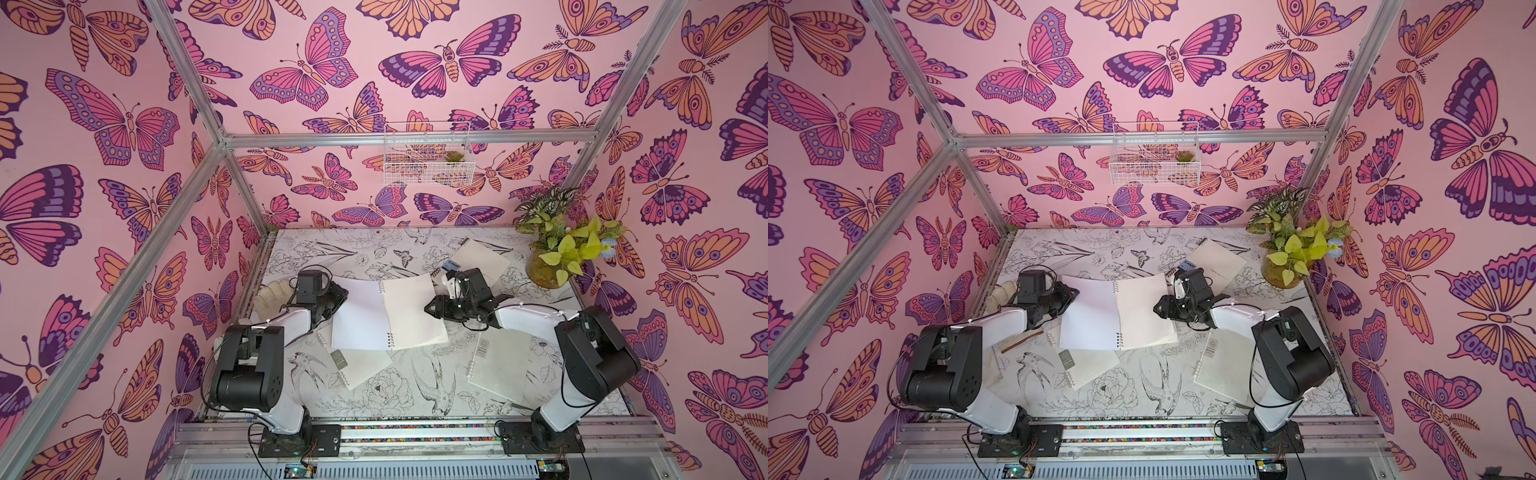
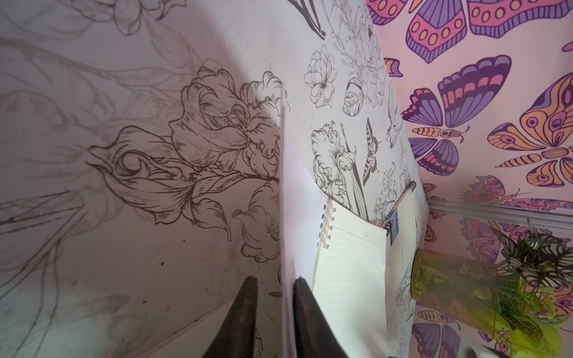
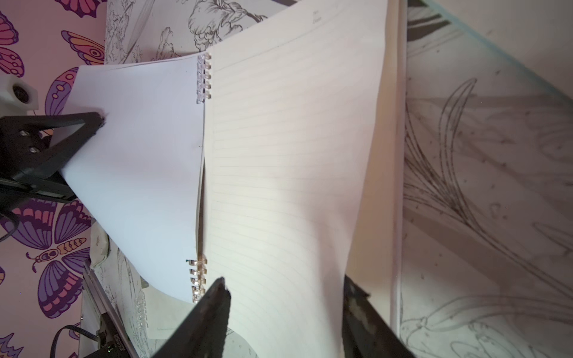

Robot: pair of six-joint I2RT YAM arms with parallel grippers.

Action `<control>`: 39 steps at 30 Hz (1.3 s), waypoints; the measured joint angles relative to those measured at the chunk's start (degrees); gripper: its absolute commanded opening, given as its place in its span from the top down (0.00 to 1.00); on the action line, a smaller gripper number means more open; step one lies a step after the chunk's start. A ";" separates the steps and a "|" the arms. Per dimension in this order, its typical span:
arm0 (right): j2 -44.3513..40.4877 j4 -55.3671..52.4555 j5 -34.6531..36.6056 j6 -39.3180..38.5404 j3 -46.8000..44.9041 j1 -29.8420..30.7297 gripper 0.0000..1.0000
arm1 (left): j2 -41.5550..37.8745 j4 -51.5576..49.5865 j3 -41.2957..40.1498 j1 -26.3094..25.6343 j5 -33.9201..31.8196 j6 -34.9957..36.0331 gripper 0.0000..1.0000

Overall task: Tear off pages from different notebooks
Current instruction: Tear off the paper from the notebook.

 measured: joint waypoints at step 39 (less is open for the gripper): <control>18.47 -18.23 12.50 -25.51 33.59 9.94 1.00 | 1.16 3.45 1.79 4.92 18.80 -4.74 1.00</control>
